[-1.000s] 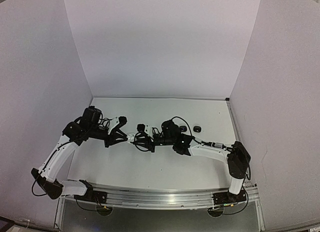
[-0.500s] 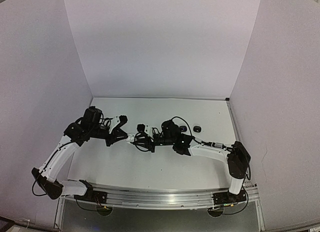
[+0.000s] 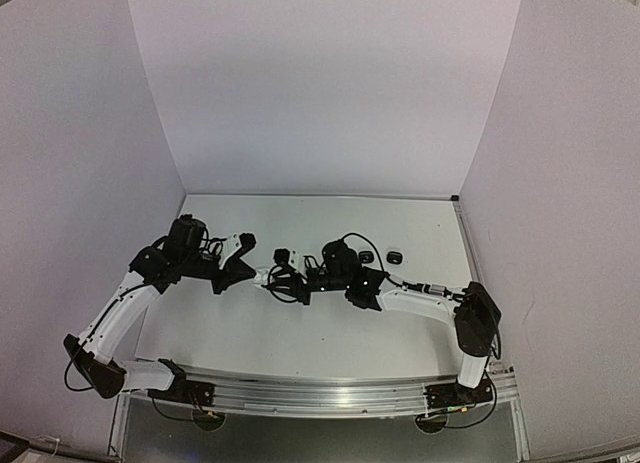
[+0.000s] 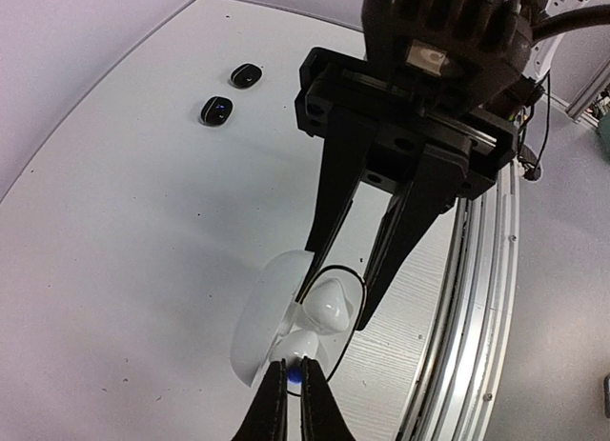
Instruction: Insert the wireless bluetooth earbuds into the charging case
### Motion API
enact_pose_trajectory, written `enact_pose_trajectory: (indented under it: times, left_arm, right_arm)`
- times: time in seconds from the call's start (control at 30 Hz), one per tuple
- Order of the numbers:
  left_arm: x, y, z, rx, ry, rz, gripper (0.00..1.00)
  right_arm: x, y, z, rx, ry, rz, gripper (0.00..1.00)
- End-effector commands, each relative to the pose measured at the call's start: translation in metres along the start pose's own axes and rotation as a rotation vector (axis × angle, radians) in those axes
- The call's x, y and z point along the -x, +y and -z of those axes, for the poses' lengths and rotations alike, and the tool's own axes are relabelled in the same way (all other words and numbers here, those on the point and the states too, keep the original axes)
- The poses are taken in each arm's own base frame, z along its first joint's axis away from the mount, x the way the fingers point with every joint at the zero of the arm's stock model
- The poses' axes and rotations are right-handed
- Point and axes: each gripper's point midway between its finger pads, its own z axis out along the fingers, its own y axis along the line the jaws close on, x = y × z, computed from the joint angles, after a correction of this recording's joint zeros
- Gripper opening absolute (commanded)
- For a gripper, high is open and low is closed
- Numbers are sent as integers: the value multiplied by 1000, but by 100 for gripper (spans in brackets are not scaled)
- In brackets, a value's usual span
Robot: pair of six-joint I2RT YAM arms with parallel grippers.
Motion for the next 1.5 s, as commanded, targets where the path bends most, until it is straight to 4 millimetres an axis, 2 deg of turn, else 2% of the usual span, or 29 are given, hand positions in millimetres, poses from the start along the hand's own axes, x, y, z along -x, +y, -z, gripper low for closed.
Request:
enact_pose_trajectory:
  times: [0.0,0.47,0.6,0.7,1.0,1.3,1.47]
  left_arm:
    - [-10,5,3,54,34,-15,6]
    - [-21,-5,0,4,52,8,6]
    - [-22,-5,5,23,61,1,7]
    - [-21,-6,12,38,67,-16,11]
    - [16,-4,21,49,-46,-83,21]
    - [28,6,20,85,-75,-119,23]
    - [32,4,15,54,-98,-102,23]
  right_arm:
    - [38,1,5,7,-98,63,0]
    - [44,3,7,11,-119,65,0]
    - [44,2,8,4,-118,63,0]
    - [42,2,8,2,-114,60,0]
    - [41,3,6,10,-114,59,0]
    - [41,3,7,14,-115,57,0]
    - [41,3,5,19,-115,59,0]
